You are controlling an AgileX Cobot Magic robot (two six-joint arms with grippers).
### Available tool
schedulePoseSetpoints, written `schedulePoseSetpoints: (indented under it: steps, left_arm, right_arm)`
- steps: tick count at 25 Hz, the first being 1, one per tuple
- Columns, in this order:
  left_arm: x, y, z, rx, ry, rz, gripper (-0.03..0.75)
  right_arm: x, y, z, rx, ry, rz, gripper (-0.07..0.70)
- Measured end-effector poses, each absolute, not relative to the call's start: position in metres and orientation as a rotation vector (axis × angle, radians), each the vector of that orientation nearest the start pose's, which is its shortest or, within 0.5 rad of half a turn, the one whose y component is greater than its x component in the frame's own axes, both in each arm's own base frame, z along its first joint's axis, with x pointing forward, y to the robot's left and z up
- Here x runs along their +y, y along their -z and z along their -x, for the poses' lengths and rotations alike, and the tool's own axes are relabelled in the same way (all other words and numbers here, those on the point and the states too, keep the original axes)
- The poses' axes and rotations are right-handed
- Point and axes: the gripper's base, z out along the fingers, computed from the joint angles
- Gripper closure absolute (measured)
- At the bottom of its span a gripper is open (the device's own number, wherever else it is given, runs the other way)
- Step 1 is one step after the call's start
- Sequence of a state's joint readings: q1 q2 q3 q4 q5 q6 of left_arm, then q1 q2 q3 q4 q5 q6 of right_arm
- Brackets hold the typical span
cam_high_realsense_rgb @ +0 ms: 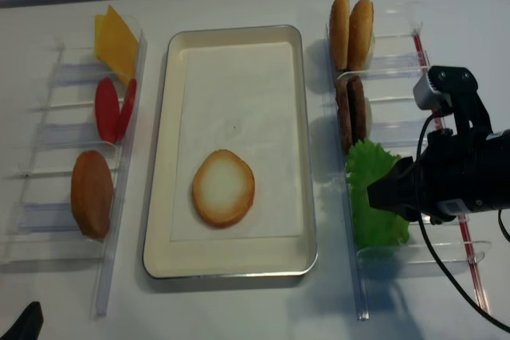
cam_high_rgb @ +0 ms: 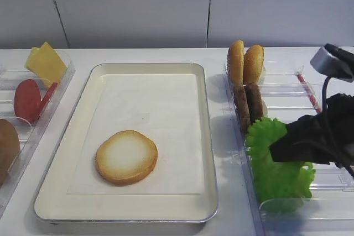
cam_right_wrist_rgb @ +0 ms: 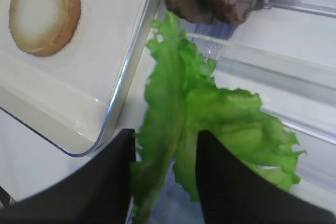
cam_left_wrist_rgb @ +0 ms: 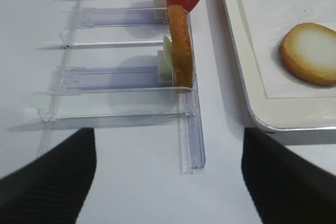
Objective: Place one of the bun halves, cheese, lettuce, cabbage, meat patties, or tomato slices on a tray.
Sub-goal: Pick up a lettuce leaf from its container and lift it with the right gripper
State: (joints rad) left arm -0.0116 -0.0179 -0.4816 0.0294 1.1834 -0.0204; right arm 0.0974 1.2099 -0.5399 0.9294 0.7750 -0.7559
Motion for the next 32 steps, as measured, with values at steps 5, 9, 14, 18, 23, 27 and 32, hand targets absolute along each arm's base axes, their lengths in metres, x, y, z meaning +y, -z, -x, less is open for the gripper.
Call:
schedulePoseSetpoints:
  steps: [5,9,14,18,23,27,32]
  left_arm:
    - [0.003,-0.263,0.011,2.167,-0.017,0.013,0.16]
    - [0.003,-0.263,0.011,2.167,-0.017,0.013,0.16]
    - [0.003,-0.263,0.011,2.167,-0.017,0.013,0.16]
    - [0.003,-0.263,0.011,2.167,-0.017,0.013,0.16]
    - [0.003,-0.263,0.011,2.167,-0.017,0.013,0.16]
    - [0.003,-0.263,0.011,2.167,-0.017,0.013,0.16]
    - [0.003,-0.263,0.011,2.167,-0.017,0.013,0.16]
  right_arm:
    - [0.07,-0.22,-0.19,2.563,-0.817,0.307,0.445]
    - [0.07,-0.22,-0.189,2.568,-0.829,0.313,0.573]
    - [0.07,-0.225,-0.186,2.548,-0.831,0.326,0.578]
    - [0.07,-0.241,-0.176,2.463,-0.817,0.351,0.578]
    - [0.072,-0.259,-0.163,2.371,-0.859,0.356,0.578]
    - [0.075,-0.264,-0.162,2.336,-0.946,0.303,0.578]
    - [0.08,-0.279,-0.165,2.285,-0.985,0.32,0.578]
